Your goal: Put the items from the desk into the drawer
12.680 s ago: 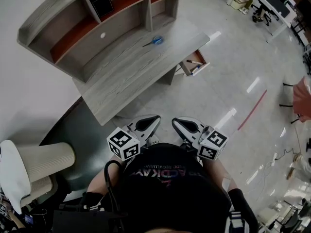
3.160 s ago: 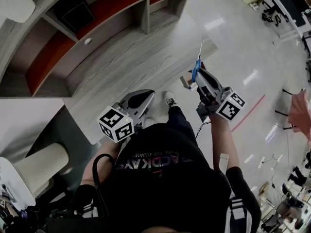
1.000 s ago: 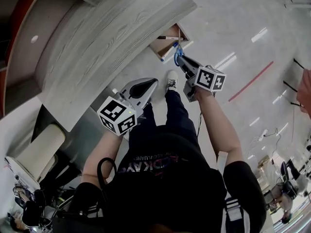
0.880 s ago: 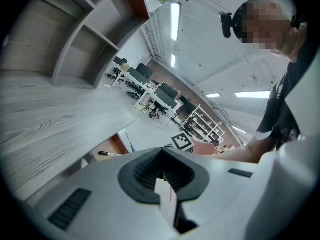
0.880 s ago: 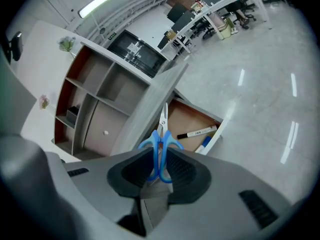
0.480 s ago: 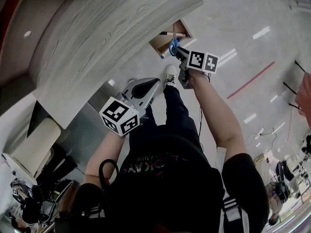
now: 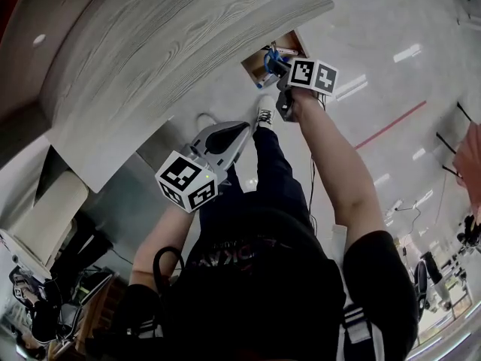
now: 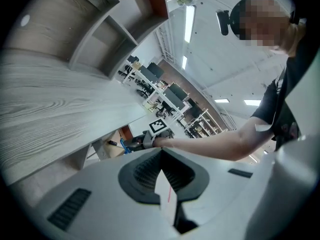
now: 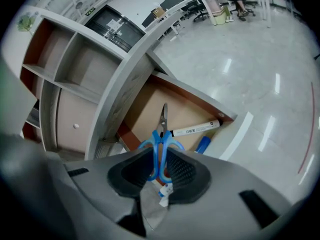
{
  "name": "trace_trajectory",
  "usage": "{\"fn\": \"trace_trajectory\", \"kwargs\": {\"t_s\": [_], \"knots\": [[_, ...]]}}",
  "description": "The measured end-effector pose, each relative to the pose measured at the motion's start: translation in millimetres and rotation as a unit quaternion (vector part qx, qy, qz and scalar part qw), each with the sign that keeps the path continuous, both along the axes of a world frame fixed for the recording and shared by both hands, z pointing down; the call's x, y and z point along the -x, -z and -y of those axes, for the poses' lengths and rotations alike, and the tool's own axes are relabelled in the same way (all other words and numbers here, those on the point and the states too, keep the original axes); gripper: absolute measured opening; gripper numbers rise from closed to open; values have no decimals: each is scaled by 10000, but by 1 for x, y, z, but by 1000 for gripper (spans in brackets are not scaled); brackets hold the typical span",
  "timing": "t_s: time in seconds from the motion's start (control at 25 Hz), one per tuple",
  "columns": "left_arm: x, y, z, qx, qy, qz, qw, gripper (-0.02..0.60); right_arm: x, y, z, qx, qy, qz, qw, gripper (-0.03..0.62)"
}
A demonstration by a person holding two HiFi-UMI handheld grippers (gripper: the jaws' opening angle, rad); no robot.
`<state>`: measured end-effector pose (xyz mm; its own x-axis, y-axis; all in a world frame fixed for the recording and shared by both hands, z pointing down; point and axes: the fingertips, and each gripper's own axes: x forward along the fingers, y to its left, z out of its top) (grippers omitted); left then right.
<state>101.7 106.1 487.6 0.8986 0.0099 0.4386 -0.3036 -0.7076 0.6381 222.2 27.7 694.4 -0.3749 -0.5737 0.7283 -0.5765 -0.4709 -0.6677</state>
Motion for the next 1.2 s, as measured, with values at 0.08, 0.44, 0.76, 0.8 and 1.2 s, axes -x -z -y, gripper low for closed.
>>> {"fn": "trace_trajectory", "kwargs": {"t_s": [0.08, 0.44, 0.76, 0.8, 1.2], "knots": [[0, 1, 3, 6, 21, 13, 10000, 11, 0, -2, 2, 62, -38, 31, 10000, 98], [10, 0, 12, 56, 20, 86, 9999, 11, 16, -14, 13, 213, 8, 82, 9997, 98], [7, -3, 15, 74, -41, 129, 9999, 11, 20, -19, 18, 210, 74, 128, 9997, 100], [7, -4, 15, 75, -51, 134, 9999, 11, 20, -19, 20, 208, 87, 133, 9997, 100], [-3, -4, 14, 40, -92, 100, 9999, 11, 12, -10, 22, 15, -41, 147, 9999, 70]]}}
